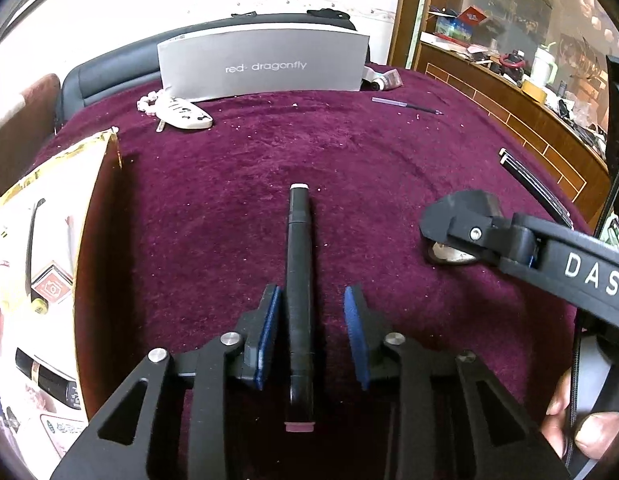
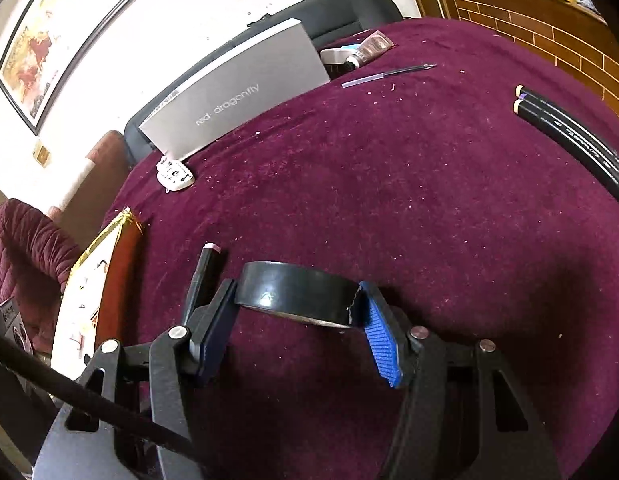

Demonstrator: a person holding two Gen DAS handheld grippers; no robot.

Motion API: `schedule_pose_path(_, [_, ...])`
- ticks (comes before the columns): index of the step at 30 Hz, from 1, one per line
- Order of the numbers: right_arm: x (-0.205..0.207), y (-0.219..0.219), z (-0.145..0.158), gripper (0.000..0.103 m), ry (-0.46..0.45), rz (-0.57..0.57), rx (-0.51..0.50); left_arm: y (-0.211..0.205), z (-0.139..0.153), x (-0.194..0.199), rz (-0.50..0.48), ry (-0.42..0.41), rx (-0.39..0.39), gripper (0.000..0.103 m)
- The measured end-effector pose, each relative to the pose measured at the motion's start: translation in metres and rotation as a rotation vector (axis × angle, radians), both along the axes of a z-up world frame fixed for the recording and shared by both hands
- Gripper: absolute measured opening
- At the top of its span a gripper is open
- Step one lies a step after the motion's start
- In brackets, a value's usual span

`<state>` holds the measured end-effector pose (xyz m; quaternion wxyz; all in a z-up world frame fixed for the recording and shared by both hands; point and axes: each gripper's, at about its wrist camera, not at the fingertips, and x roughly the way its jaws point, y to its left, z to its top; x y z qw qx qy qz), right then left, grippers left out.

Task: Organize objects

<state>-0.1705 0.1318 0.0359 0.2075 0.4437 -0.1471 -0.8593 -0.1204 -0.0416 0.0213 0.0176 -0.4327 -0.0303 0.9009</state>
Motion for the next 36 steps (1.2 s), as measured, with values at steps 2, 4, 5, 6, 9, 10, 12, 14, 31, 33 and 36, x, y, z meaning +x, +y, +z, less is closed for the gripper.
schedule_pose_path(2, [0.000,0.000,0.000,0.060,0.006,0.005,0.002,-0.002,0.000,0.000,0.006,0.002,0.006,0.019])
schedule_pose_path(4, [0.001,0.000,0.001,0.060,0.010,0.011,0.000,-0.002,0.001,0.001,0.014,0.009,0.002,0.012])
schedule_pose_path(5, [0.001,0.000,0.000,0.060,0.012,0.016,0.003,-0.001,0.002,0.001,0.011,0.017,-0.001,0.012])
schedule_pose_path(6, [0.002,-0.001,0.000,0.060,0.014,0.018,0.003,0.000,0.003,0.002,0.010,0.024,-0.009,0.012])
schedule_pose_path(9, [0.005,-0.003,0.003,0.060,0.025,0.031,-0.013,0.004,0.007,0.004,0.006,0.052,-0.033,0.011])
schedule_pose_path(10, [0.006,-0.004,0.004,0.060,0.033,0.032,-0.011,0.005,0.008,0.005,0.008,0.060,-0.041,0.011])
schedule_pose_path(12, [0.009,-0.007,0.008,0.060,0.056,0.037,-0.006,0.006,0.009,0.006,0.008,0.071,-0.052,0.011])
schedule_pose_path(14, [0.011,-0.008,0.011,0.060,0.074,0.042,-0.001,0.005,0.011,0.007,0.016,0.082,-0.059,0.011])
schedule_pose_path(31, [0.017,-0.011,0.027,0.060,0.161,0.054,0.009,0.011,0.031,0.020,0.050,0.202,-0.138,0.011])
schedule_pose_path(33, [0.019,-0.012,0.029,0.060,0.175,0.058,0.014,0.012,0.032,0.020,0.048,0.208,-0.146,0.011])
schedule_pose_path(36, [0.020,-0.012,0.031,0.060,0.189,0.060,0.010,0.013,0.034,0.022,0.051,0.219,-0.157,0.011])
